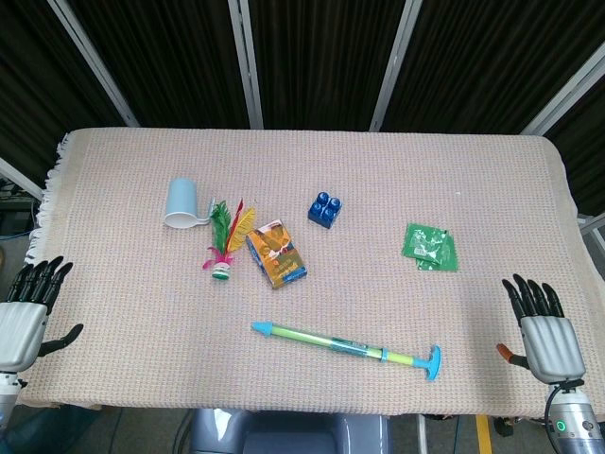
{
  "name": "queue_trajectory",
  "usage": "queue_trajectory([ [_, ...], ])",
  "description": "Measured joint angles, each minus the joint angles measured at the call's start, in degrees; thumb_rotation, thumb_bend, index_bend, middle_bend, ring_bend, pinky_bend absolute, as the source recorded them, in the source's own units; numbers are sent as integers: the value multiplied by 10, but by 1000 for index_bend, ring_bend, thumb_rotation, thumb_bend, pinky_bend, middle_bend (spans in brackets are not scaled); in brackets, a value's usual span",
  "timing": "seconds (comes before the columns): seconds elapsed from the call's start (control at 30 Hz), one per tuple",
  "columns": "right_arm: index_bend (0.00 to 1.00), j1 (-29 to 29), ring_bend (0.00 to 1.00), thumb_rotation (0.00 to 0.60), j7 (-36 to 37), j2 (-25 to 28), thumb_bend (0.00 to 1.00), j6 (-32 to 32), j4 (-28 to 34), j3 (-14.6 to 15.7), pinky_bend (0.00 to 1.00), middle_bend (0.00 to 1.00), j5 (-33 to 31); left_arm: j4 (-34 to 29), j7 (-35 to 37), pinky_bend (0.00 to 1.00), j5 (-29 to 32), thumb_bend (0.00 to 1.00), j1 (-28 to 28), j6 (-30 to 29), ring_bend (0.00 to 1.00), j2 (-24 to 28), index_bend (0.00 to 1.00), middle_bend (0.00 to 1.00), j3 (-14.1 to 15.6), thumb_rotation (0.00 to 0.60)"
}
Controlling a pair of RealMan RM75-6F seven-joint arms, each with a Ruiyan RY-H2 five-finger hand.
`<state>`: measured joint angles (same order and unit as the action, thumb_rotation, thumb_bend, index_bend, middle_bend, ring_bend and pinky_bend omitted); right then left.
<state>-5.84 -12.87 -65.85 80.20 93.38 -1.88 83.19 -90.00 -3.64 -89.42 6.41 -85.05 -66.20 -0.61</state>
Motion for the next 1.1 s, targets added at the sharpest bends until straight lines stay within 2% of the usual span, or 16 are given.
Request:
queue_trajectory([
  [0.23, 0, 0, 0, 600, 7, 4, 110, 0, 5, 1, 0, 0, 4, -8, -24, 0, 13, 207, 5, 25, 0, -1, 0, 0, 3, 600],
  [0.37, 0, 5, 0, 600, 22, 10, 109, 13, 9, 3, 0, 0, 17, 2, -31, 0, 16, 208, 13, 27, 0, -11, 22, 0, -6, 600],
  [0.5, 0, 8, 0, 600, 39, 18, 109, 22, 13, 7, 0, 0, 32, 38, -36, 0, 6, 211, 35, 26, 0, -30, 175, 0, -24, 600],
  [0.6, 0, 10, 0, 600, 48, 21, 109, 24, 14, 7, 0, 0, 34, 77, -41, 0, -5, 212, 59, 25, 0, -51, 295, 0, -42, 600],
  [0.73, 0, 9, 0, 600, 60, 24, 109, 24, 14, 5, 0, 0, 34, 129, -61, 0, -8, 213, 112, 52, 0, -83, 349, 0, -70, 600],
  [0.93, 0, 5, 0, 600, 78, 29, 109, 14, 10, 2, 0, 0, 28, 177, -85, 0, 5, 235, 188, 127, 0, -135, 371, 0, -98, 600],
  [1.1, 0, 4, 0, 600, 91, 34, 110, 12, 5, -4, 0, 0, 19, 231, -116, 0, 16, 241, 245, 181, 0, -185, 386, 0, -108, 600],
])
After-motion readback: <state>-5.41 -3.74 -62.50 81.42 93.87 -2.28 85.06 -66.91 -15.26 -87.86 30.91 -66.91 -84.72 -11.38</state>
